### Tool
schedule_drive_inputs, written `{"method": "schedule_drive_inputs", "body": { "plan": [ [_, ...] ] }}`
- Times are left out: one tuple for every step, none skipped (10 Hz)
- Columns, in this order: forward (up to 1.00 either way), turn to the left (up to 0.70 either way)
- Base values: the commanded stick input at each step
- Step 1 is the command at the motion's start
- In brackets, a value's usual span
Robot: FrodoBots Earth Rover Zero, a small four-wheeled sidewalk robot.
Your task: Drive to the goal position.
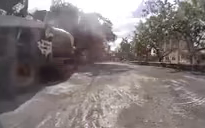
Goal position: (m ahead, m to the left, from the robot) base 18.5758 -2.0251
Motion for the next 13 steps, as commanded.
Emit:
{"method": "schedule_drive_inputs", "body": {
  "plan": [
    [0.7,0.0],
    [0.7,0.0],
    [0.7,0.0],
    [0.7,0.0],
    [0.7,0.0],
    [0.7,0.0],
    [0.7,0.0],
    [0.7,0.0],
    [0.7,0.0],
    [0.7,0.0],
    [0.7,0.0],
    [0.7,0.0],
    [0.7,0.0]
  ]
}}
